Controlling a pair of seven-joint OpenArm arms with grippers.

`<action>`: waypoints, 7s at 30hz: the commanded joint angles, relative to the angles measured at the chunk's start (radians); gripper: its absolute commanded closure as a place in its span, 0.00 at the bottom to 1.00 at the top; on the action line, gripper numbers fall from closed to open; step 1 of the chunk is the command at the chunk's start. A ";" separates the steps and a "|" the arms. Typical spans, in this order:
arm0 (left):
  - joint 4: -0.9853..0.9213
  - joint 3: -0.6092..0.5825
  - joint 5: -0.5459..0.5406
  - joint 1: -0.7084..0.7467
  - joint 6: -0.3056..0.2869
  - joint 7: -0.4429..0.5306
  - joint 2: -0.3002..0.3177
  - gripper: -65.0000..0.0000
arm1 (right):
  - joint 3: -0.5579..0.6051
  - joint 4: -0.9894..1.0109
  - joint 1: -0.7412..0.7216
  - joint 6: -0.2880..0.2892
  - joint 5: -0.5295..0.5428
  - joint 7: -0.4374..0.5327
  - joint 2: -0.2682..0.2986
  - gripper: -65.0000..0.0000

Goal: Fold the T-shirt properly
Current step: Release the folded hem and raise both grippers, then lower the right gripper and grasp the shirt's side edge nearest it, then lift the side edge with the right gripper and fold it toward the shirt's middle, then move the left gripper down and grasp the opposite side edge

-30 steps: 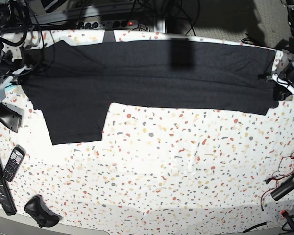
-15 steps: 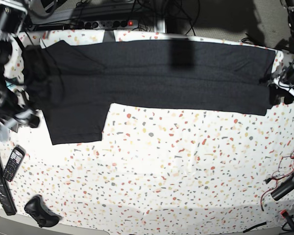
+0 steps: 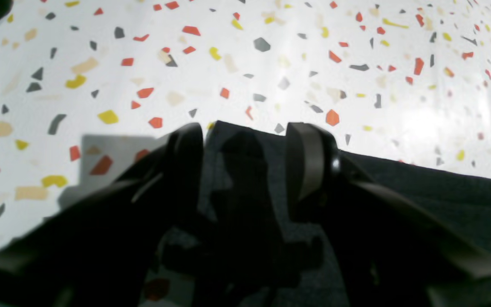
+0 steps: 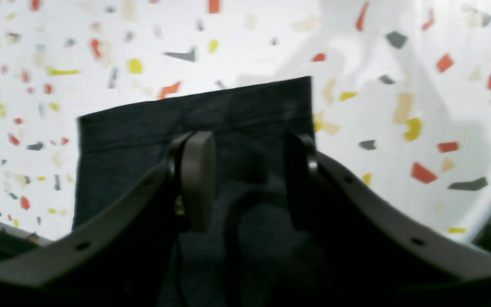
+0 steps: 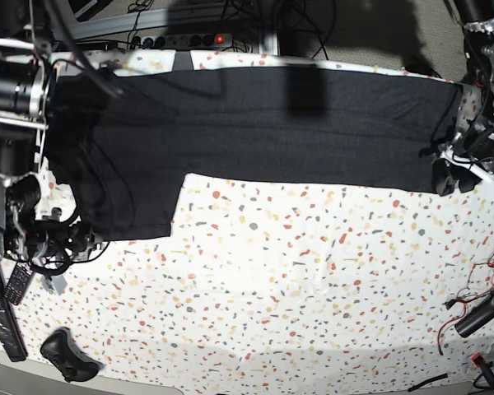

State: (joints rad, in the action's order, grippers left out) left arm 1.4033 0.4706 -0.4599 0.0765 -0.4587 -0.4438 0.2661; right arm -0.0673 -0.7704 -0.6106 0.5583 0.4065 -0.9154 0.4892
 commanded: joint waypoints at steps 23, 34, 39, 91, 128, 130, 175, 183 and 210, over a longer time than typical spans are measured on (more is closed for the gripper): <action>0.019 0.006 -0.012 -0.013 -0.006 0.025 0.014 0.54 | 0.018 0.134 -0.060 0.030 -0.127 0.147 0.013 1.00; 0.019 0.006 -0.012 -0.012 -0.006 0.025 0.014 0.54 | 0.018 -0.191 -0.044 0.056 -0.056 0.047 0.016 1.00; 0.019 0.006 -0.012 -0.010 -0.006 0.024 0.014 0.54 | 0.018 -0.294 0.010 0.063 -0.029 0.027 0.012 1.00; 0.019 0.006 -0.012 -0.010 -0.006 0.021 0.014 0.54 | 0.108 0.017 -0.117 0.047 -0.172 -0.012 -0.086 1.00; 0.018 0.006 0.066 -0.010 -0.006 0.002 0.014 0.54 | 0.107 -1.374 0.966 0.039 0.104 -0.112 -0.099 1.00; 0.018 0.006 0.067 -0.010 -0.006 0.002 0.014 0.54 | 0.107 -1.374 0.980 0.036 0.106 -0.082 -0.099 1.00; -0.148 0.008 -0.414 0.103 -0.119 -0.250 0.180 0.54 | -0.191 -1.374 0.929 0.036 0.197 -0.111 -0.098 0.61; -0.200 0.008 -0.555 0.084 -0.227 -0.361 0.168 0.55 | -0.191 -1.374 0.929 0.036 0.200 -0.110 -0.099 0.61; -0.172 0.216 -0.430 0.006 -0.177 -0.238 0.137 1.00 | -0.190 -1.374 0.929 0.036 0.201 -0.129 -0.099 0.61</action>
State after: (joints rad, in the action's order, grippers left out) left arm 1.2102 0.6800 -0.8745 0.0952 -0.6315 -0.6979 0.3801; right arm -0.2504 -2.1254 0.3244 0.5919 0.5945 -1.0599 0.3817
